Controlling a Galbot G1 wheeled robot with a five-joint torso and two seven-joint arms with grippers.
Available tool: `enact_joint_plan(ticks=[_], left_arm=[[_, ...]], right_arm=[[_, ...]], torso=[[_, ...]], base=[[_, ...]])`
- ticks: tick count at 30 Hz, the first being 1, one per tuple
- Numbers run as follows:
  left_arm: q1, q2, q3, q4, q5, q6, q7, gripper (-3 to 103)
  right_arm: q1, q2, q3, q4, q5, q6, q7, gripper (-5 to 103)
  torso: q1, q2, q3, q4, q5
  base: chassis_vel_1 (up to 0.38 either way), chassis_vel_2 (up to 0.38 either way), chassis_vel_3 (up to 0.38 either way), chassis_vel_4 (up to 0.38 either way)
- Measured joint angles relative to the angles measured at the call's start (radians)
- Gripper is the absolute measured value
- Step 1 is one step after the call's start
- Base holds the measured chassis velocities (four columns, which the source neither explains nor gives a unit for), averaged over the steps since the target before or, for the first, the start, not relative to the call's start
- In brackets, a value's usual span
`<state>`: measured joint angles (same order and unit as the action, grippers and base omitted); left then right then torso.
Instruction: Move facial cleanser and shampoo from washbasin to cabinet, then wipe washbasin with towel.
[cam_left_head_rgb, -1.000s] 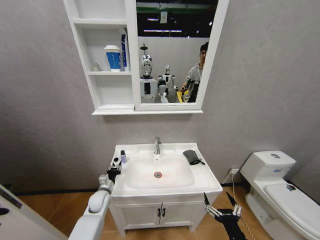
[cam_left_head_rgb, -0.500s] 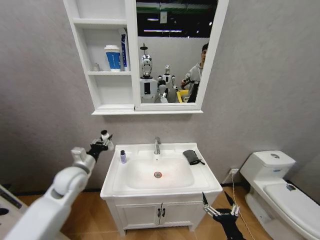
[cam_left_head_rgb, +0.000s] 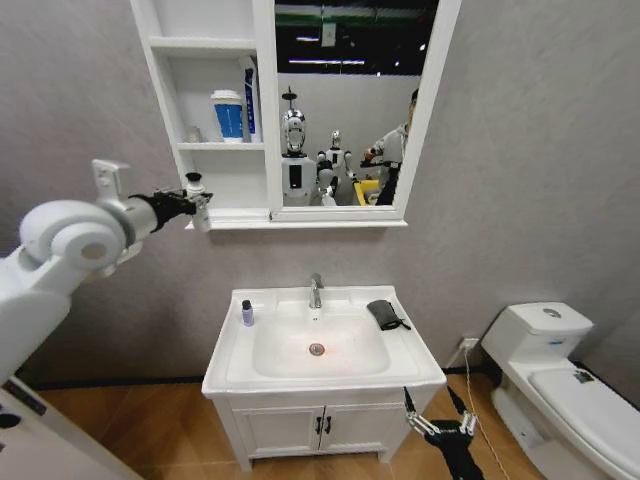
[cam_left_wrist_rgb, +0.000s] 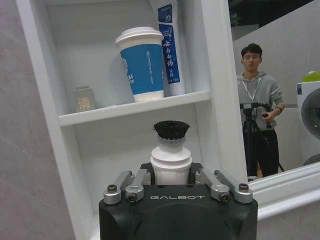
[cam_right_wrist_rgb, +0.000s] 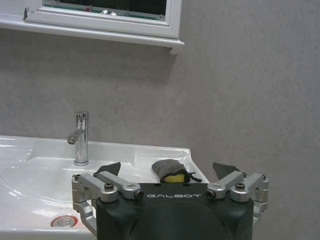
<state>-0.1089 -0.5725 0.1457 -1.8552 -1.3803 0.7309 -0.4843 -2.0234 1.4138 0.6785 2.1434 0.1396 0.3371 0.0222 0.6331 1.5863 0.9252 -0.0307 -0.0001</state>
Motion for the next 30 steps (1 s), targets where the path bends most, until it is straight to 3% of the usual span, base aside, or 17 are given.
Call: enact_joint_plan(ticks=[1,3,4,7,8,11,13,14,21,30], left_arm=[[0.0,0.0,0.0,0.0,0.0,0.0,0.0,34],[-0.124,-0.104,0.124,0.154,0.017,0.011,-0.037,34],[-0.124,-0.104,0.124,0.154,0.017,0.011,-0.037,34],[-0.189,-0.209,0.187,0.294,0.053,0.011,-0.075,34],[-0.198,-0.246,0.194,0.333,0.064,0.011,-0.089,34],[-0.201,-0.27,0.196,0.359,0.071,0.011,-0.097,34],[-0.199,-0.399,0.189,0.54,0.158,0.006,-0.125,34],[-0.196,-0.425,0.179,0.58,0.181,-0.001,-0.131,34],[-0.17,-0.497,0.116,0.711,0.275,-0.028,-0.167,34],[-0.145,-0.516,0.075,0.748,0.319,-0.057,-0.158,32]], right_arm=[[0.0,0.0,0.0,0.0,0.0,0.0,0.0,100],[0.003,-0.003,0.009,-0.016,0.017,0.01,-0.003,100],[0.003,-0.003,0.009,-0.016,0.017,0.01,-0.003,100],[0.008,-0.007,0.019,-0.036,0.035,0.021,-0.004,100],[0.008,-0.009,0.022,-0.044,0.042,0.027,-0.005,100],[0.008,-0.011,0.025,-0.051,0.048,0.03,-0.005,100],[0.011,-0.019,0.038,-0.082,0.068,0.039,-0.005,100],[0.014,-0.02,0.04,-0.084,0.07,0.039,-0.005,100],[0.021,-0.02,0.052,-0.083,0.076,0.03,-0.004,100],[0.008,-0.017,0.071,-0.086,0.083,0.033,-0.004,100]], torso=[[0.0,0.0,0.0,0.0,0.0],[0.0,0.0,0.0,0.0002,-0.0007],[0.0,0.0,0.0,0.0002,-0.0007],[0.0,0.0,0.0,0.0002,-0.0004],[0.0,0.0,0.0,0.0002,-0.0005],[0.0,0.0,0.0,0.0,-0.0003],[0.0,0.0,0.0,0.0001,-0.0005],[0.0,0.0,0.0,0.0002,-0.0006],[0.0,0.0,0.0,0.0002,-0.0007],[0.0,0.0,0.0,0.0002,-0.0003]], base=[[0.0,0.0,0.0,0.0],[0.0,0.0,0.0,0.0],[0.0,0.0,0.0,0.0],[0.0,0.0,0.0,0.0],[0.0,0.0,0.0,0.0],[0.0,0.0,0.0,0.0],[0.0,0.0,0.0,0.0],[0.0,0.0,0.0,0.0],[0.0,0.0,0.0,0.0],[0.0,0.0,0.0,0.0]])
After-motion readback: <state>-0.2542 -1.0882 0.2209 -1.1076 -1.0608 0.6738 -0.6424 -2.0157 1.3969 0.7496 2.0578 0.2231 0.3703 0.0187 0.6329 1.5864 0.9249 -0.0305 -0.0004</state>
